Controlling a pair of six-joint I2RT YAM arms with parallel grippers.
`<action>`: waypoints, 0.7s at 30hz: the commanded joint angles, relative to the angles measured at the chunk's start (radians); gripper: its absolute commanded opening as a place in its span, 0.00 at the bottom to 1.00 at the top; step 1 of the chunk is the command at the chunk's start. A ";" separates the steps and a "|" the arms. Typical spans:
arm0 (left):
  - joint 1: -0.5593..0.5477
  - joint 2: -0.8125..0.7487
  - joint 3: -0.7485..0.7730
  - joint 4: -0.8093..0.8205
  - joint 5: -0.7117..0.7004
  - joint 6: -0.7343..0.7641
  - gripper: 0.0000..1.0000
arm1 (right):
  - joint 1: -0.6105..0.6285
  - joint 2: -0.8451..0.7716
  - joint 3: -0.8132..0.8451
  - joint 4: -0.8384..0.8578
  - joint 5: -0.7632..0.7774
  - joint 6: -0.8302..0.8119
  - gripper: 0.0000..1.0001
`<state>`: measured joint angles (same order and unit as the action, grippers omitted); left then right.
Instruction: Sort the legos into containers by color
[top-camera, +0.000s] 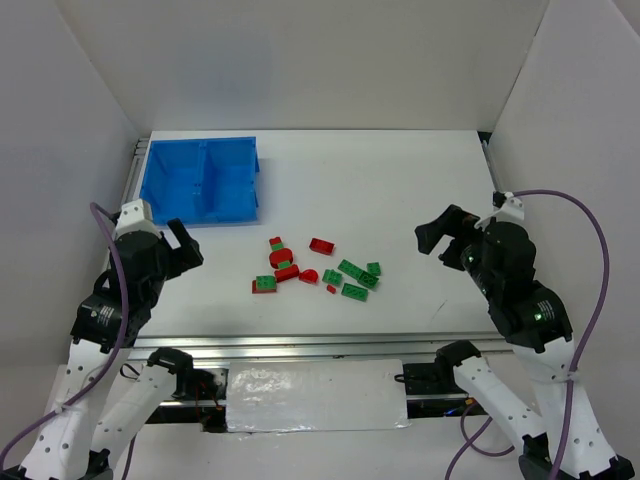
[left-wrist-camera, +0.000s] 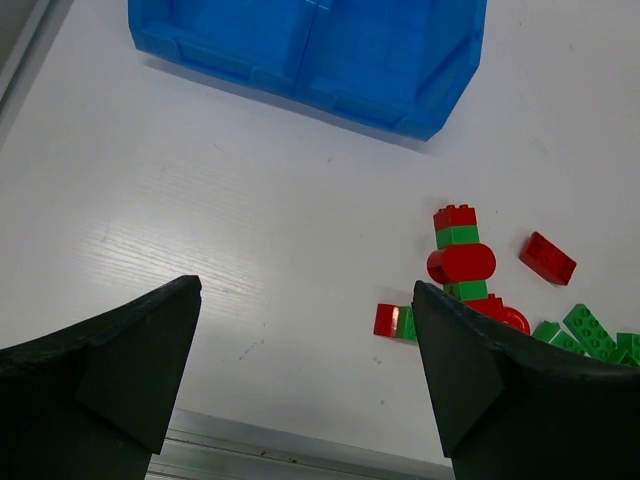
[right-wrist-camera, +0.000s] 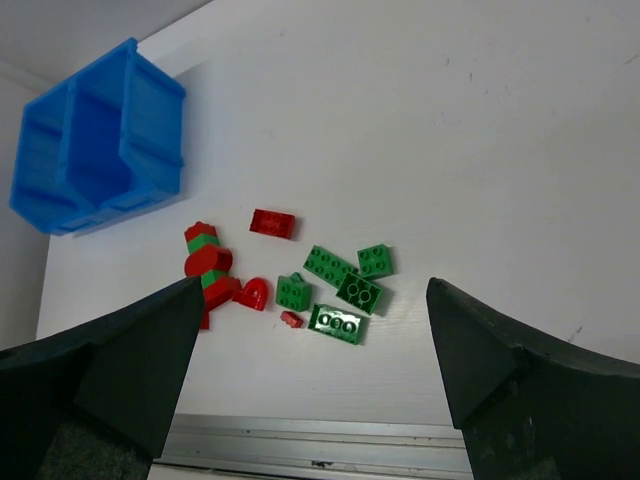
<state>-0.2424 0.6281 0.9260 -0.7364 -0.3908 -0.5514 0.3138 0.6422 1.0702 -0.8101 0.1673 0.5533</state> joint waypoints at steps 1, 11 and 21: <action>0.006 0.001 -0.004 0.042 0.023 0.022 1.00 | 0.005 0.007 -0.007 0.003 0.020 0.020 0.99; 0.006 0.010 -0.015 0.058 0.067 0.038 1.00 | 0.008 0.065 -0.059 0.058 -0.031 0.048 1.00; 0.006 0.033 -0.016 0.066 0.102 0.048 1.00 | 0.263 0.532 -0.112 0.155 0.136 0.233 1.00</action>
<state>-0.2424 0.6598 0.9154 -0.7238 -0.3077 -0.5232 0.5060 1.0763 0.9600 -0.7063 0.2157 0.6949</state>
